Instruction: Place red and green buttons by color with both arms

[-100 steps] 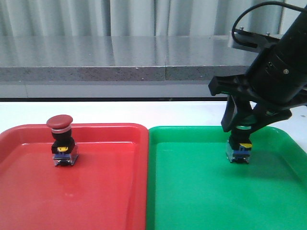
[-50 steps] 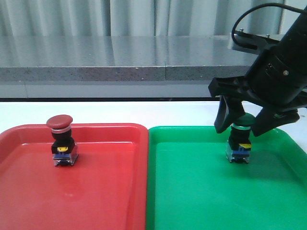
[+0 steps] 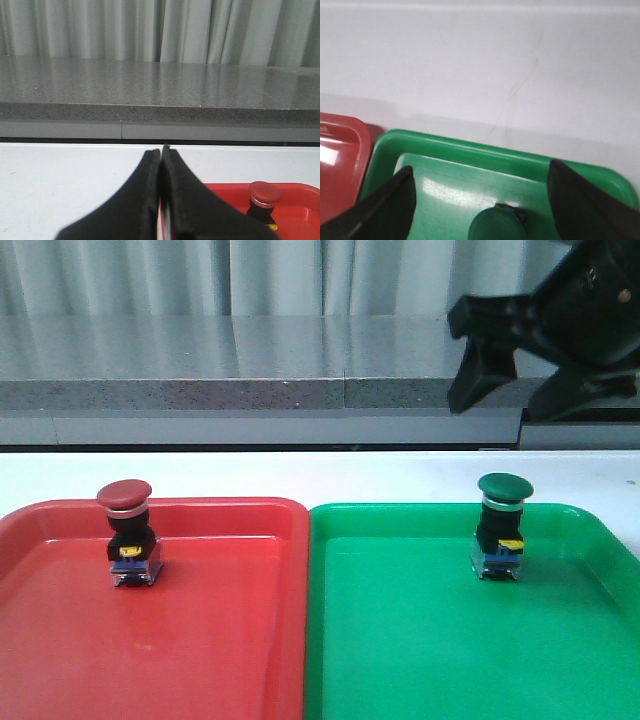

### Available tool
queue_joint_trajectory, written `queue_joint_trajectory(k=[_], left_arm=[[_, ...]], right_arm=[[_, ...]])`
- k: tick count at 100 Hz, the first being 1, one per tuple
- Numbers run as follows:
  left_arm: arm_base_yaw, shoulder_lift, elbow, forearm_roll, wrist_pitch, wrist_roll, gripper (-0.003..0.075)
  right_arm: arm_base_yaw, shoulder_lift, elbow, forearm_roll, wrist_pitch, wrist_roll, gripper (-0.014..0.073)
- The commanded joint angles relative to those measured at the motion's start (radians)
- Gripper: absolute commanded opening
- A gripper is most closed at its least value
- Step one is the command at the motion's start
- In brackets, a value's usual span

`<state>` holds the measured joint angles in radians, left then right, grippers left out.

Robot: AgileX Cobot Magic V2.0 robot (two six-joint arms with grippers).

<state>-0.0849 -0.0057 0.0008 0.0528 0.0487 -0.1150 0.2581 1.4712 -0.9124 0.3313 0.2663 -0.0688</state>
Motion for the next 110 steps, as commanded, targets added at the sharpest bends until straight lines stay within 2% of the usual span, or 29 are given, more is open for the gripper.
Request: queue_joint_trajectory(k=[1,22,62,76,92,110], left_arm=[[0.002,-0.029,0.042,0.001,-0.084,-0.007,-0.0019],[0.002,-0.029,0.042,0.001,-0.084,-0.007,-0.002],[0.002,-0.029,0.042,0.001,-0.084,-0.007,-0.0019],[0.002,-0.029,0.042,0.001,-0.084,-0.007,-0.0019],[0.002,-0.029,0.042,0.001,-0.084,-0.007,-0.0019],[0.002,-0.029,0.042,0.001,-0.084,-0.007,-0.0019]], right_arm=[[0.0,-0.099,-0.022,-0.031,-0.058,-0.008,0.0553],[0.0,-0.251,0.007,-0.105,-0.039,-0.008,0.0553],[-0.001,-0.673,0.259,-0.143,-0.064,-0.008,0.0553],[-0.001,-0.835,0.319,-0.183,-0.008,-0.008,0.0547],[-0.001,-0.988,0.348,-0.219,0.095,-0.008,0.0476],[-0.001,-1.089,0.361,-0.232,0.151,-0.008,0.0309]])
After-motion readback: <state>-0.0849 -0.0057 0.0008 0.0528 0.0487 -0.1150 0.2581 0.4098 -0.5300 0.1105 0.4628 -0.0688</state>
